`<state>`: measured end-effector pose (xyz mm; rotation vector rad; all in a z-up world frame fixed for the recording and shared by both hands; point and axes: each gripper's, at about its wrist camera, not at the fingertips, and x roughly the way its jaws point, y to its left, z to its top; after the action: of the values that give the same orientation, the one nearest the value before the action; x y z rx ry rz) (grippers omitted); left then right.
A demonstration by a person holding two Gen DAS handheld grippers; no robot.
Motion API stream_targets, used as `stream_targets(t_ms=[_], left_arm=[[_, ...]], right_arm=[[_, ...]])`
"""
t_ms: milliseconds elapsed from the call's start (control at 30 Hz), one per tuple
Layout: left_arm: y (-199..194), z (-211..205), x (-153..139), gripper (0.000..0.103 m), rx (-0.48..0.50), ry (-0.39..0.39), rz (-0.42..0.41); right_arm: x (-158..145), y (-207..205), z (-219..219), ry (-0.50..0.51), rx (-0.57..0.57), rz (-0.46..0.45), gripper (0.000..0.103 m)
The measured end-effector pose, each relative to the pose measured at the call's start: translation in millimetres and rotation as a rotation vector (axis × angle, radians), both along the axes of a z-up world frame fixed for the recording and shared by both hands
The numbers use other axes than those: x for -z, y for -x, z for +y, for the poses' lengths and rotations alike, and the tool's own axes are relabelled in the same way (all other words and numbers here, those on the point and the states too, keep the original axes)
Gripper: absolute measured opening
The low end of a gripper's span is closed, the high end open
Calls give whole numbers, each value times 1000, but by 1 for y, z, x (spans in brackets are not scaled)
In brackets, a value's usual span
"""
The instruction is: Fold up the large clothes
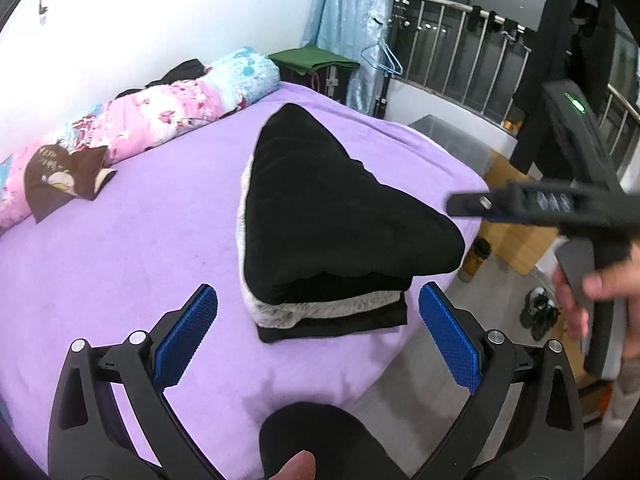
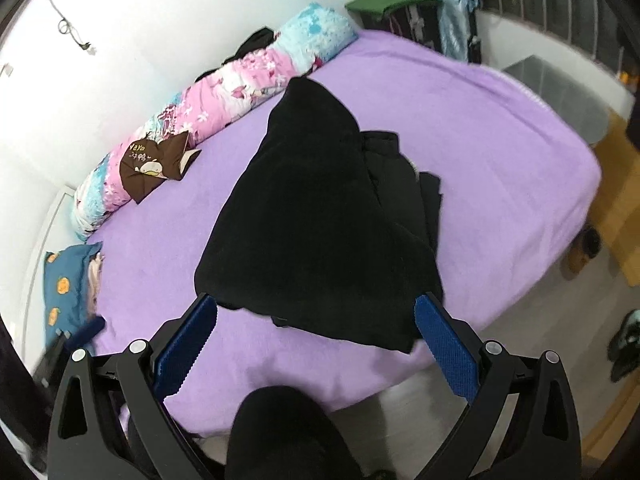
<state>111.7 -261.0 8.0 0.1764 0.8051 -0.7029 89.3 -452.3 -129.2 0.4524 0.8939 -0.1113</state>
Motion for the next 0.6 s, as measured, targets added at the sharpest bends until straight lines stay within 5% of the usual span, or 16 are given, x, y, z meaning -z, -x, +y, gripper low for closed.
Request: stream_targets(t_ms=[600], left_arm=[[38,52,-11,97,-45,6,-27]], right_arm=[[-9,103,67,53,70,-98,98]])
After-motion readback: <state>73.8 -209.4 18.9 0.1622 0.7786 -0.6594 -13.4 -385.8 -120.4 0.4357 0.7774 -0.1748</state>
